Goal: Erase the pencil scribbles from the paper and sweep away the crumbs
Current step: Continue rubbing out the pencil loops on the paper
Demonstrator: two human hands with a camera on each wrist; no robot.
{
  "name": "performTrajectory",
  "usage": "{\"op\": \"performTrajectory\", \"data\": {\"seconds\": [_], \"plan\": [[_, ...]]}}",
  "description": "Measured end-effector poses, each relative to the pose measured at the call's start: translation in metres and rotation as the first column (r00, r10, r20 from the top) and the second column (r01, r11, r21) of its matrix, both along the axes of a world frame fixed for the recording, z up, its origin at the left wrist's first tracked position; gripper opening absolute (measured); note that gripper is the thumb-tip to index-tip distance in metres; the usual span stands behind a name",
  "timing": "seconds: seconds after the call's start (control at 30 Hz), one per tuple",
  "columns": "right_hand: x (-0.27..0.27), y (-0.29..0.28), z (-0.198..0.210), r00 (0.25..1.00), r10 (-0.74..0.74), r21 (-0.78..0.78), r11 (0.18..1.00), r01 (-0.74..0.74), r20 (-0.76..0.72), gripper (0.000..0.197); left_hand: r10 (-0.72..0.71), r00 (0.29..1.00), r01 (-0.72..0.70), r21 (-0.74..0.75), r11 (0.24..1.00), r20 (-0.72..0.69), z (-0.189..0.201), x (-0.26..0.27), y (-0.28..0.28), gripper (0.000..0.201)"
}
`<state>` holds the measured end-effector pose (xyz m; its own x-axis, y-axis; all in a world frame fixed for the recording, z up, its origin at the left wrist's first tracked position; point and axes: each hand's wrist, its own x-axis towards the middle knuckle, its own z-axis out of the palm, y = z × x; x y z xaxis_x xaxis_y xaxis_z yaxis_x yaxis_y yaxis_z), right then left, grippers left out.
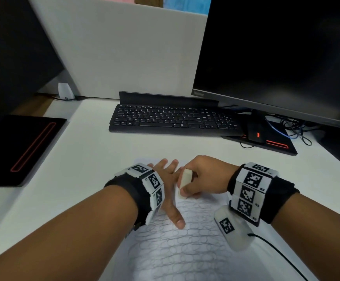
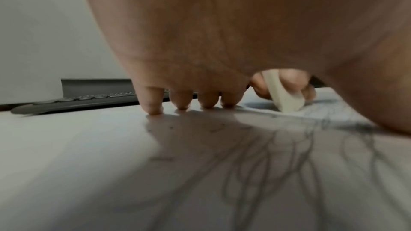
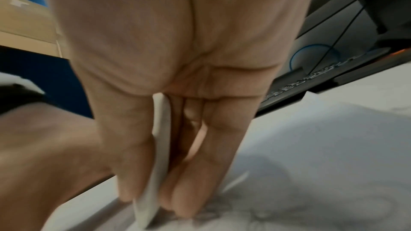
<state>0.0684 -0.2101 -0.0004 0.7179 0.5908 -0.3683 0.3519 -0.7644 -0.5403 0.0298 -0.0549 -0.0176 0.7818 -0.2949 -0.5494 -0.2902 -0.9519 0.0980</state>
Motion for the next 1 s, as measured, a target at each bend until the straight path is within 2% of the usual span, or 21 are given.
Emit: {"op": "performTrajectory", "data": {"seconds": [0.13, 0.2, 0.27, 0.33, 0.4, 0.47, 0.6, 0.7, 0.77, 0.87, 1.0], "plan": [[0.005, 0.001, 0.0, 1.0, -0.027, 0.003, 1.0, 0.027, 0.015, 0.012, -0.027, 0.999, 0.029, 0.048, 0.998, -0.046, 0.004, 0.004, -0.003, 0.137], [0.005, 0.002, 0.0, 0.997, -0.025, 0.039, 0.999, 0.028, -0.077, 0.012, -0.029, 0.998, 0.032, 0.066, 0.997, -0.051, -0.001, 0.007, -0.001, 0.137], [0.001, 0.004, -0.001, 0.987, 0.045, 0.039, 0.998, -0.039, -0.155, 0.015, -0.033, 0.999, 0.035, 0.072, 0.997, -0.036, -0.007, 0.009, 0.0, 0.137], [0.003, 0.004, -0.001, 0.992, 0.07, 0.003, 0.998, -0.07, -0.101, 0.016, -0.054, 0.998, 0.055, 0.055, 0.997, -0.02, -0.005, 0.006, -0.001, 0.135], [0.008, 0.002, 0.001, 1.0, 0.001, 0.008, 1.0, -0.001, -0.028, 0.014, -0.091, 0.996, 0.091, 0.036, 0.995, -0.011, 0.001, 0.004, -0.003, 0.132], [0.006, 0.002, 0.001, 1.0, -0.021, 0.021, 1.0, 0.021, -0.009, 0.012, -0.051, 0.999, 0.052, 0.026, 0.998, -0.015, 0.003, 0.003, -0.004, 0.133], [-0.001, 0.005, 0.001, 0.995, 0.093, -0.047, 0.994, -0.094, -0.038, 0.012, -0.026, 0.999, 0.028, 0.049, 0.998, -0.024, 0.006, 0.0, -0.003, 0.13], [0.007, 0.002, 0.004, 0.996, 0.014, -0.059, 0.998, -0.009, 0.09, 0.013, -0.08, 0.997, 0.08, 0.031, 0.996, 0.012, 0.015, -0.005, -0.008, 0.125], [0.005, 0.004, 0.005, 0.998, 0.024, -0.056, 0.998, -0.021, 0.061, 0.011, -0.067, 0.998, 0.067, 0.03, 0.997, 0.006, 0.012, -0.003, -0.006, 0.128], [-0.004, 0.007, 0.006, 0.992, 0.128, -0.103, 0.986, -0.129, -0.018, 0.009, -0.015, 1.0, 0.016, 0.053, 0.998, -0.022, 0.004, 0.003, -0.002, 0.133], [0.005, 0.006, 0.007, 0.991, 0.057, -0.104, 0.994, -0.045, 0.119, 0.012, -0.047, 0.999, 0.047, 0.027, 0.999, -0.01, 0.006, 0.001, -0.004, 0.132]]}}
